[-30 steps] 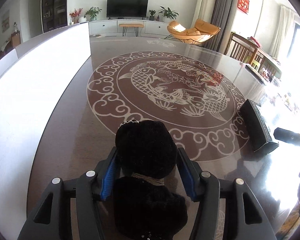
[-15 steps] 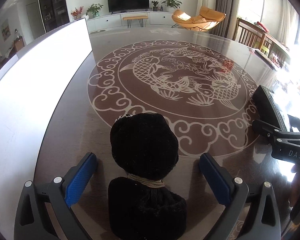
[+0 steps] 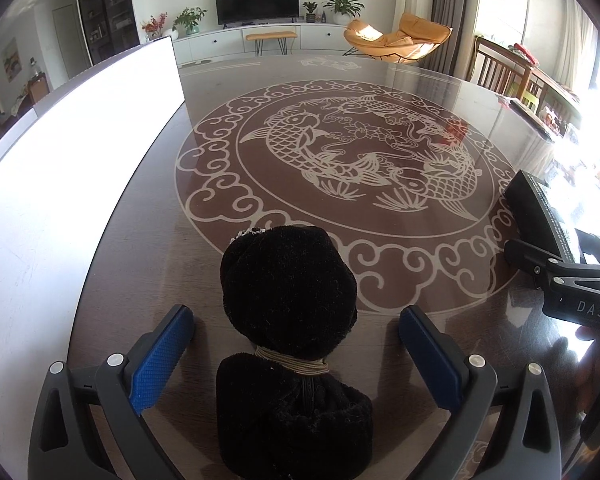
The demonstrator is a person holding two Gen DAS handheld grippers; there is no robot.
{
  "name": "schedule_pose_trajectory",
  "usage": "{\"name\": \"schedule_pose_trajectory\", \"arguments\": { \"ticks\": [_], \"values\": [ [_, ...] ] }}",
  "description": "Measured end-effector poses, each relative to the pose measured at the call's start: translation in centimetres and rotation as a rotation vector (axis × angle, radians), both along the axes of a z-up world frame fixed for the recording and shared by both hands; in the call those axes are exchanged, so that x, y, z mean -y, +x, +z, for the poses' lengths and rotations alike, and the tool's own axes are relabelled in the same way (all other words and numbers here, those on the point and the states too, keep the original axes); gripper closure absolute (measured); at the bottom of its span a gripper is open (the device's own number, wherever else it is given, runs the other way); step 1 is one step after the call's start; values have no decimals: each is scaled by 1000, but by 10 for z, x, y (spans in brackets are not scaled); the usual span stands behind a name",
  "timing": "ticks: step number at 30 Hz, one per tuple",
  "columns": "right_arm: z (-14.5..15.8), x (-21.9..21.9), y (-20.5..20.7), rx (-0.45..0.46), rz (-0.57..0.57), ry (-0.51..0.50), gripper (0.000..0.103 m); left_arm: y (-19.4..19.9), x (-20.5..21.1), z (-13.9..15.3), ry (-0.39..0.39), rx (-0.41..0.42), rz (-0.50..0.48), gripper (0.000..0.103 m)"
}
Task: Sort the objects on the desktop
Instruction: 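Lift the black hat with the left gripper while the right gripper grasps the black soap box, then carry the black hat and soap box over the cardboard box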
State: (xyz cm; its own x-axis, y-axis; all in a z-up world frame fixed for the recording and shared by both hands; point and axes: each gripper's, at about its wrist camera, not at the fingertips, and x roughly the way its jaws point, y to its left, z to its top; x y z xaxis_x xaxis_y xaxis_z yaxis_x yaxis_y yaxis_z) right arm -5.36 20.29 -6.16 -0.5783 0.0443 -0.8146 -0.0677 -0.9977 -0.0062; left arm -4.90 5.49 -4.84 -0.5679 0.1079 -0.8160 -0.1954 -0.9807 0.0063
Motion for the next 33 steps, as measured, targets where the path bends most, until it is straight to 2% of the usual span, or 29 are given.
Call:
{"name": "schedule_pose_trajectory", "arguments": {
  "ticks": [3,5,7,8,9,10,11,13,17,20,23,25,28,30,33],
  "values": [
    [1,0,-4,12,15,-1,0,-2,1,0,1,26,-6,0],
    [3,-3,-16,101,58,-7,0,-2,-1,2,-15,84,-53,0],
    [8,-10,-25,122,55,-43,6,2,-1,2,-15,70,-96,1],
    [12,-15,-27,118,36,-42,29,6,-1,3,-9,37,-111,11],
    [15,-18,-29,130,36,-52,44,9,0,5,-2,12,-119,31],
    [15,-21,-31,147,37,-74,44,12,2,8,4,-1,-124,46],
    [17,-23,-30,158,35,-89,44,13,5,11,24,7,-132,72],
    [22,-24,-24,159,42,-101,44,18,16,21,129,15,-128,72],
    [44,-20,2,126,52,-216,44,44,36,57,241,-58,-115,72],
    [73,-5,11,78,91,-258,44,58,59,92,324,-105,-93,72],
    [111,27,9,9,168,-288,44,67,94,128,364,-163,-54,72],
    [137,59,5,-40,237,-310,44,69,124,148,362,-193,-24,72],
    [168,124,1,-95,367,-349,44,67,177,165,315,-210,55,72],
    [181,171,-2,-108,463,-355,44,61,214,165,251,-207,130,72],
    [181,249,-3,-100,593,-340,44,48,266,148,185,-145,237,72]
  ]
}}
